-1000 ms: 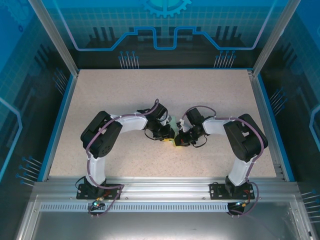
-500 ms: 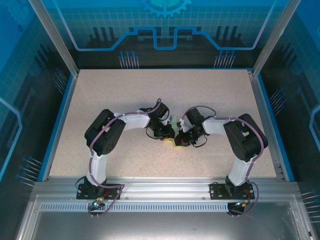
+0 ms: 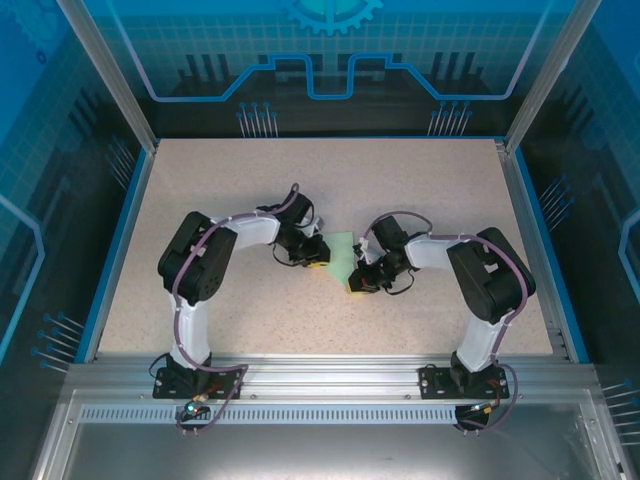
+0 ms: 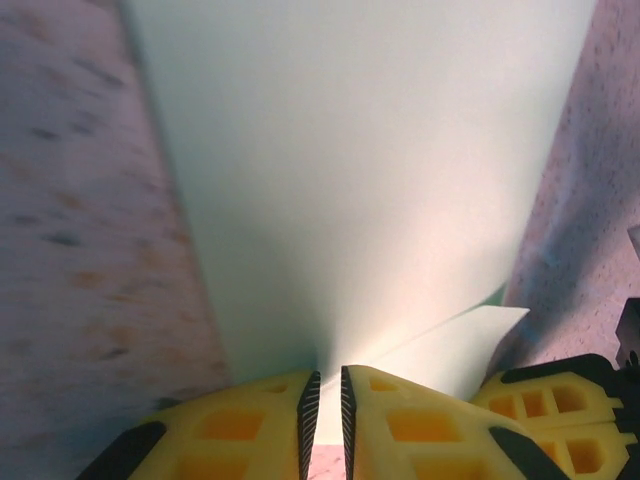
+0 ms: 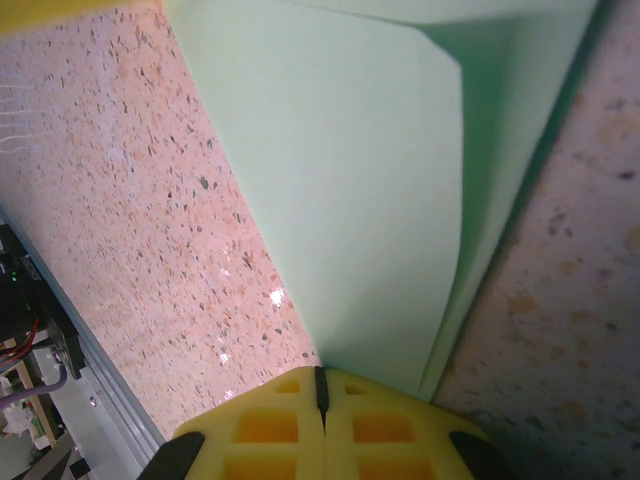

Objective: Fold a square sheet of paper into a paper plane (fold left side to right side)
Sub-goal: Third fold the triangle at the center of the table.

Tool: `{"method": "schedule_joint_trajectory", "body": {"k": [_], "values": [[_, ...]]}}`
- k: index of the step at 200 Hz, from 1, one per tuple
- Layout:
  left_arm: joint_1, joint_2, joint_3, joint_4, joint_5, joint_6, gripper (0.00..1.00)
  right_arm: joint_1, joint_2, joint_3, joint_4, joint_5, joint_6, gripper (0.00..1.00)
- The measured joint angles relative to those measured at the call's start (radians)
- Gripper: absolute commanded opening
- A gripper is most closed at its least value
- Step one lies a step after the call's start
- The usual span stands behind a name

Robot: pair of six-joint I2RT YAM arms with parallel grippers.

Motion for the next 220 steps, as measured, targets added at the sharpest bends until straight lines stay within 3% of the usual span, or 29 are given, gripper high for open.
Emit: {"method": "schedule_joint_trajectory", "body": {"k": [44,74,108,153,220], "values": [[0.043,-0.039,0.005,-0.039,-0.073,0.029,0.26,-0.001,-0.001,0.002,-0.005,0.001,-0.001,0.00],[0.068,-0.163,-0.047,-0.045,-0.109,0.029,0.27,-0.003,-0.001,0.007,-0.016,0.003,-0.004,0.00],[-0.007,-0.279,-0.092,-0.016,-0.084,0.021,0.27,-0.005,-0.001,0.012,-0.030,0.007,-0.005,0.00],[-0.147,-0.204,-0.094,0.055,-0.027,-0.008,0.27,-0.005,-0.001,0.012,-0.031,0.007,-0.004,0.00],[-0.156,-0.021,-0.015,0.042,-0.030,-0.008,0.25,-0.005,-0.003,0.013,-0.034,0.009,-0.001,0.00]]}}
